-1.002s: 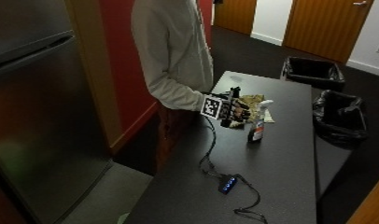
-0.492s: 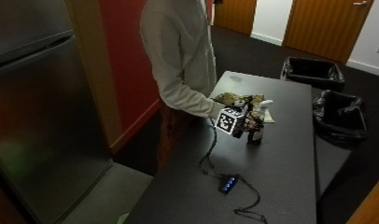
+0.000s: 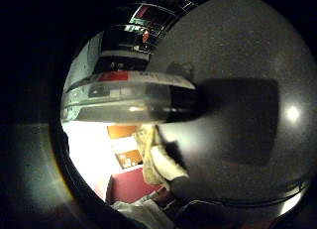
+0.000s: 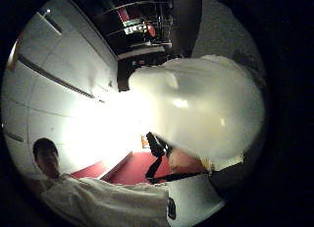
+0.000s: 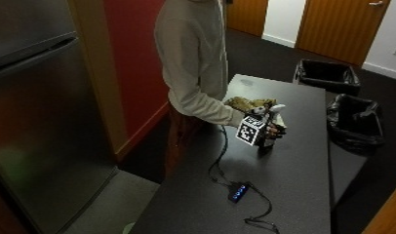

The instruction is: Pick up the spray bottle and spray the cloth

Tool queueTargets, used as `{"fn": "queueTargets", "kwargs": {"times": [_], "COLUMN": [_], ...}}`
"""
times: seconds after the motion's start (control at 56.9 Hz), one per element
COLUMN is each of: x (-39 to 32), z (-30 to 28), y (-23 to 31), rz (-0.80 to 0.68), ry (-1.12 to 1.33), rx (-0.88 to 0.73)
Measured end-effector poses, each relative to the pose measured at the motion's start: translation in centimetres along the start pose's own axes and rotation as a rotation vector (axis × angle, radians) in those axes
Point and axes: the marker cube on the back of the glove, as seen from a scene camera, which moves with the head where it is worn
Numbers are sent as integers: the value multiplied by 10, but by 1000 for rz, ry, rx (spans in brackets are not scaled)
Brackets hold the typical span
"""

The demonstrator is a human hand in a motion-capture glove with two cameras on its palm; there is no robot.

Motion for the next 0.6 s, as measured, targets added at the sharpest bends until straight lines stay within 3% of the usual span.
{"fn": "queueTargets", "kwargs": {"times": [0.193,0.598], "x": [-16,-26], "z": [19,37], "y": [-26,-40], "rz": [-13,3], "ry": [-96,-68], "rx": [105,3]}}
